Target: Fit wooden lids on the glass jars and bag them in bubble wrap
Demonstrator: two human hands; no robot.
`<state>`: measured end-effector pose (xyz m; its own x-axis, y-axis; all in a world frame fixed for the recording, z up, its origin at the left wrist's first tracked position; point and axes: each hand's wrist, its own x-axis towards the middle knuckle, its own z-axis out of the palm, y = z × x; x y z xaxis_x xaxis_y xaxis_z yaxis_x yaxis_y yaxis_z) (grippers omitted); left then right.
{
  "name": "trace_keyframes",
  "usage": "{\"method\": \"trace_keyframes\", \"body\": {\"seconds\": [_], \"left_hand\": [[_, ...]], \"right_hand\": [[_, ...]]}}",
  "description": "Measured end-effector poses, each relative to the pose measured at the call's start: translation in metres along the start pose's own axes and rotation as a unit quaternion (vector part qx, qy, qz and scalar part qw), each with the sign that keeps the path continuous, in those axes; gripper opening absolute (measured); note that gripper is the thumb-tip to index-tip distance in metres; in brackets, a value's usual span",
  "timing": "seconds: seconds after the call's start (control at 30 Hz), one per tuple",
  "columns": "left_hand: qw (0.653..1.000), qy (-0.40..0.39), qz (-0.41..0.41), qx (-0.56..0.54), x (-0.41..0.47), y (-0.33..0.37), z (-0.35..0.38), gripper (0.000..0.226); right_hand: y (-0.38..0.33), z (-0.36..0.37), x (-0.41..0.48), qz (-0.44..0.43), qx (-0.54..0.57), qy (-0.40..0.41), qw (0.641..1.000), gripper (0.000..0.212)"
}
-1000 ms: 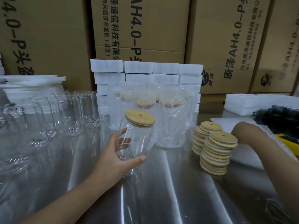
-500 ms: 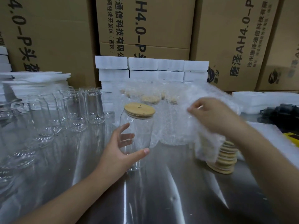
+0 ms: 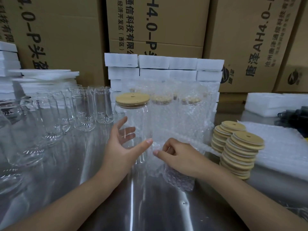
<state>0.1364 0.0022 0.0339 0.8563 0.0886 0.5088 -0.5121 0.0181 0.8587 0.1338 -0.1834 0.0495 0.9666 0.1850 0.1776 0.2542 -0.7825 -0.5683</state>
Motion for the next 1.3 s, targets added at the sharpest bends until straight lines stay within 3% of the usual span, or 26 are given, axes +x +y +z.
{"method": "trace_keyframes", "body": {"seconds": [0.13, 0.27, 0.4, 0.57, 0.67, 0.73, 0.83, 0.93, 1.2, 1.3], "left_hand": [[1.000, 0.012, 0.002, -0.025, 0.000, 0.000, 0.000, 0.087], [0.999, 0.020, 0.005, -0.049, -0.001, 0.003, 0.000, 0.085], [0.997, 0.001, -0.001, -0.077, -0.004, 0.009, 0.002, 0.082], [0.986, -0.065, -0.043, -0.149, -0.011, 0.019, 0.005, 0.080], [0.976, -0.105, -0.067, -0.180, -0.016, 0.026, 0.007, 0.098], [0.972, -0.124, -0.072, -0.186, -0.017, 0.027, 0.009, 0.097], [0.973, -0.135, -0.078, -0.169, -0.020, 0.022, 0.013, 0.095], [0.982, -0.126, -0.071, -0.123, -0.019, 0.016, 0.013, 0.082], [0.994, -0.094, -0.036, -0.036, -0.014, 0.008, 0.010, 0.088], [0.995, -0.098, -0.026, -0.016, -0.014, 0.006, 0.009, 0.085]], "right_hand": [[-0.001, -0.002, -0.007, -0.029, -0.036, -0.037, 0.998, 0.059], [0.000, -0.009, -0.008, -0.041, -0.024, -0.042, 0.998, 0.041], [0.002, -0.007, -0.006, -0.053, -0.011, 0.021, 0.998, 0.016], [0.001, 0.003, -0.002, -0.051, 0.053, 0.125, 0.989, 0.032], [-0.002, 0.008, 0.000, -0.033, 0.077, 0.119, 0.989, 0.033], [-0.004, 0.011, 0.002, -0.020, 0.091, 0.095, 0.991, 0.024], [-0.006, 0.011, 0.003, -0.017, 0.093, 0.085, 0.992, 0.025], [-0.006, 0.004, 0.002, -0.012, 0.143, 0.083, 0.986, 0.009], [-0.007, -0.011, 0.000, -0.001, 0.232, 0.057, 0.971, 0.007], [-0.014, -0.010, -0.002, -0.004, 0.309, 0.044, 0.950, 0.023]]}}
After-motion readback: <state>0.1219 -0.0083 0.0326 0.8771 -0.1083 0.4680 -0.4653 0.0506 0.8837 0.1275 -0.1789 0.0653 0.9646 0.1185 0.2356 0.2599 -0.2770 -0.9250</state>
